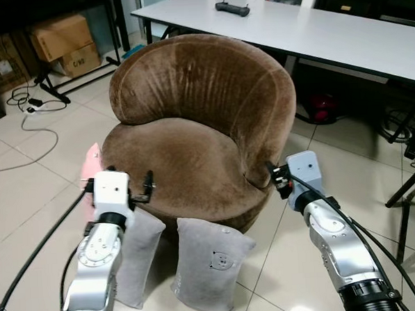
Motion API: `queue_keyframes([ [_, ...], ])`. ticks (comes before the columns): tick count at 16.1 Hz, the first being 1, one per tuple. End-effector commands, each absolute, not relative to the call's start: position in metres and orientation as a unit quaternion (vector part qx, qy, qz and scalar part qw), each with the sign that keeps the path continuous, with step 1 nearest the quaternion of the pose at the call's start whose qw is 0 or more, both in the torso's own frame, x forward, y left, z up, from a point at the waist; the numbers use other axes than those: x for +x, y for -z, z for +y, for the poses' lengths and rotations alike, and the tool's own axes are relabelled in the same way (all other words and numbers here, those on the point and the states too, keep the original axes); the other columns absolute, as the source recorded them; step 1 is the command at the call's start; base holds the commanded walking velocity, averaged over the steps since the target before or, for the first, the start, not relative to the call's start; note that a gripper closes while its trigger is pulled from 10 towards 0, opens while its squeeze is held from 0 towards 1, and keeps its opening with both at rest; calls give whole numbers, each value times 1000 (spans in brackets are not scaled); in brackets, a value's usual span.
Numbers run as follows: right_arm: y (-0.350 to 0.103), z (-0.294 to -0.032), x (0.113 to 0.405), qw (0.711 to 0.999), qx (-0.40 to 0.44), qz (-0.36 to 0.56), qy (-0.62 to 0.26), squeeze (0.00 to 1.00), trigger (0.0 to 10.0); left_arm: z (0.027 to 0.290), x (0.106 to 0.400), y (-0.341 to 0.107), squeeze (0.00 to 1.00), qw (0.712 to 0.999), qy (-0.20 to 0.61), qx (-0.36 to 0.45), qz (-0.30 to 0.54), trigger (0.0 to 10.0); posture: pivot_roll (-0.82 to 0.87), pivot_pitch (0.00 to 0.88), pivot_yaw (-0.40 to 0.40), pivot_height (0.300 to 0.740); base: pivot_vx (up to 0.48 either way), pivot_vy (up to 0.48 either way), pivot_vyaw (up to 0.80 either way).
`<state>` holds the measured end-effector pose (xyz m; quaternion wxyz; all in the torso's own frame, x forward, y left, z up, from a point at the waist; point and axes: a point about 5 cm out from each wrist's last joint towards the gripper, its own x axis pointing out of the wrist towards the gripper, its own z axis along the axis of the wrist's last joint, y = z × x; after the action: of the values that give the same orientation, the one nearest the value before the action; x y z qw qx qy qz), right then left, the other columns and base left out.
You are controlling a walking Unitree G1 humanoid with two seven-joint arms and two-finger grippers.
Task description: Move the pillow to the sofa from floor
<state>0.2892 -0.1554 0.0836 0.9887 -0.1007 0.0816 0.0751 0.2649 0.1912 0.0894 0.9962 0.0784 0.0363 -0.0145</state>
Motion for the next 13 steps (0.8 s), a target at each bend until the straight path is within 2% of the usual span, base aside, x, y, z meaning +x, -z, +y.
queue_keyframes([
  [1, -84, -163, 289, 991, -94, 80, -59, 0, 10000, 193, 263, -88, 0, 996, 17, 82, 39, 10000, 37, 0, -27, 740, 0, 0, 0],
  [4, -85, -163, 289, 993, -70, 80, -60, 0, 10000, 193, 262, -89, 0, 996, 18, 77, 29, 10000, 33, 0, -23, 720, 0, 0, 0],
  [11, -87, -162, 289, 993, -75, 75, -57, 0, 10000, 191, 261, -90, 0, 996, 21, 77, 24, 10000, 37, 0, -24, 660, 0, 0, 0],
  [12, -86, -162, 289, 992, -79, 75, -57, 0, 10000, 190, 261, -89, 0, 996, 23, 78, 24, 10000, 37, 0, -24, 640, 0, 0, 0],
  [13, -86, -162, 289, 992, -79, 75, -57, 0, 10000, 190, 261, -89, 0, 996, 23, 77, 24, 10000, 37, 0, -24, 640, 0, 0, 0],
])
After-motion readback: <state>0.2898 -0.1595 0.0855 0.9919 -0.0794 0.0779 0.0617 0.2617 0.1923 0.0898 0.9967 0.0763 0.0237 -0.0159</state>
